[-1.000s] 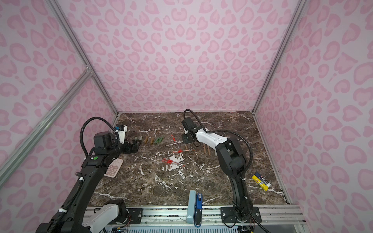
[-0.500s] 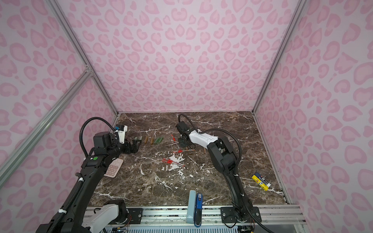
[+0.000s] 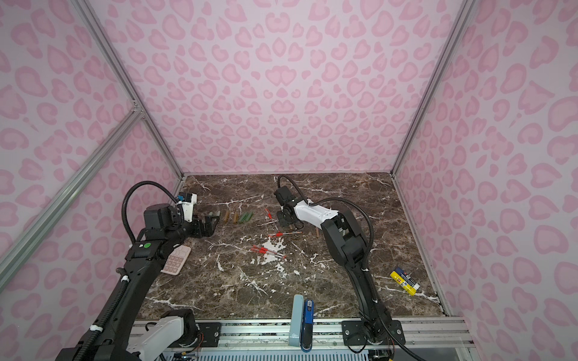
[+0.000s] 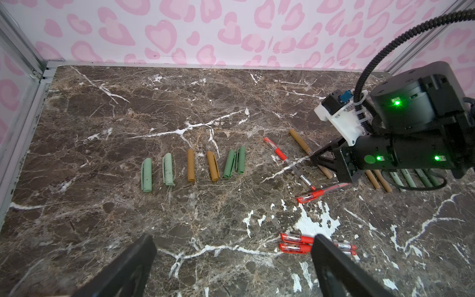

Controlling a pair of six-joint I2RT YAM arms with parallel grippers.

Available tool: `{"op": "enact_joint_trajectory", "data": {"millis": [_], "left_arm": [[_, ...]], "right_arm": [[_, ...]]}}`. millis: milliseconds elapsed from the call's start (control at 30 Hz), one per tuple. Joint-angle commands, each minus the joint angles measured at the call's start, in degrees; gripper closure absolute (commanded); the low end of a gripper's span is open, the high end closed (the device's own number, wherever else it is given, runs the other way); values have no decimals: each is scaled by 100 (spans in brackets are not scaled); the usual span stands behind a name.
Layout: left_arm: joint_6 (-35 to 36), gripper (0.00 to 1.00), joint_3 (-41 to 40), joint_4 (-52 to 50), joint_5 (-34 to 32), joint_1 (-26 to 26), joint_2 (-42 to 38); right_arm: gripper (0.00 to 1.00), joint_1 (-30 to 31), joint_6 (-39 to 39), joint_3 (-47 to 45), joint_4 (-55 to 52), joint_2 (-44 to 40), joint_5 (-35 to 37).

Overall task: Remove pen caps from pens
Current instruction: Pick up the pen from the center of the table.

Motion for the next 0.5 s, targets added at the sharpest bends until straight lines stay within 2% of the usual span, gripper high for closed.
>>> {"op": "enact_joint_trajectory", "data": {"millis": [0, 267, 367, 467], "left_arm": [[-13, 2, 96, -25, 148, 5, 0], [-283, 2, 133, 34, 399, 5, 36], [-508, 2, 42, 228, 719, 3, 86], [-862, 0, 119, 244, 1173, 9, 190]], "right_arm": [[98, 15, -168, 21, -122, -229, -57], [99, 243, -63, -982, 635, -1474, -377], [100, 497, -82, -1767, 1410, -2048, -558], [100, 787, 59, -2099, 1833, -2408, -665]]}}
